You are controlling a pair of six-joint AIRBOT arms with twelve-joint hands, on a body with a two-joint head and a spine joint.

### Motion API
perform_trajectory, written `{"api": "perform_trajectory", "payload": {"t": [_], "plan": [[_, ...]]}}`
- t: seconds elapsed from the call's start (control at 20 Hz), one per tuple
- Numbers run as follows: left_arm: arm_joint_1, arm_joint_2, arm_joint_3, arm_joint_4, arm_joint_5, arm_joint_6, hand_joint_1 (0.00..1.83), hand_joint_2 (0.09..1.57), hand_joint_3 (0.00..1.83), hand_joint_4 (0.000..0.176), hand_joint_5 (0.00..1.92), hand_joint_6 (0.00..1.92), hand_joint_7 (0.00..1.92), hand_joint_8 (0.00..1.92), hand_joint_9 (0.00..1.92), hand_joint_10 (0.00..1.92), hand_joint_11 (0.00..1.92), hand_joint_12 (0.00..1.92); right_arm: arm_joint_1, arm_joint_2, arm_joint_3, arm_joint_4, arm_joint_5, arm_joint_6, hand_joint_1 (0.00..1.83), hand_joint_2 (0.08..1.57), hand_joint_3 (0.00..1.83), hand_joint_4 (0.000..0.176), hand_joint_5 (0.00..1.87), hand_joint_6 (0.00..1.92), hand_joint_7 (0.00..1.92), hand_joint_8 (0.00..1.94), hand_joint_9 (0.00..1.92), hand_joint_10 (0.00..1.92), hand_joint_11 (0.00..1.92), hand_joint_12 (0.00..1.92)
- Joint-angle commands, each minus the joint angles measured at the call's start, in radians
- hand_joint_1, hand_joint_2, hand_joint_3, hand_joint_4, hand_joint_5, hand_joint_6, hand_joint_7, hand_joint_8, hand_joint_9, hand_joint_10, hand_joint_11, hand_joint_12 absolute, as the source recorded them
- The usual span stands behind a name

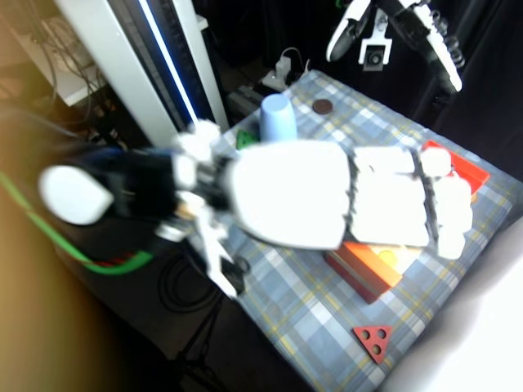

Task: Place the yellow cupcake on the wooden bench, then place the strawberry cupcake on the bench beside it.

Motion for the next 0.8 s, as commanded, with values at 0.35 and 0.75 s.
{"api": "perform_trajectory", "payload": {"t": [0.35, 0.75], "plan": [[0.186, -0.010, -0.023, -0.041, -0.492, -0.266, 0.89, 0.82, 0.01, 0.147, 0.00, 0.00, 0.00, 0.00, 0.00, 0.00, 0.00, 0.00, -0.580, 0.110, -0.233, 0.534, 0.870, -0.079, 0.99, 0.92, 0.00, 0.097, 0.11, 0.01, 0.06, 0.01, 0.00, 0.00, 0.00, 0.00], [0.340, -0.078, -0.015, -0.111, -0.707, -0.458, 0.70, 1.01, 0.01, 0.142, 0.04, 0.00, 0.09, 0.00, 0.07, 0.01, 0.02, 0.04, -0.736, 0.067, -0.285, 0.574, 1.040, -0.015, 0.62, 1.09, 0.00, 0.036, 0.23, 0.00, 0.40, 0.00, 0.45, 0.01, 0.39, 0.14]]}}
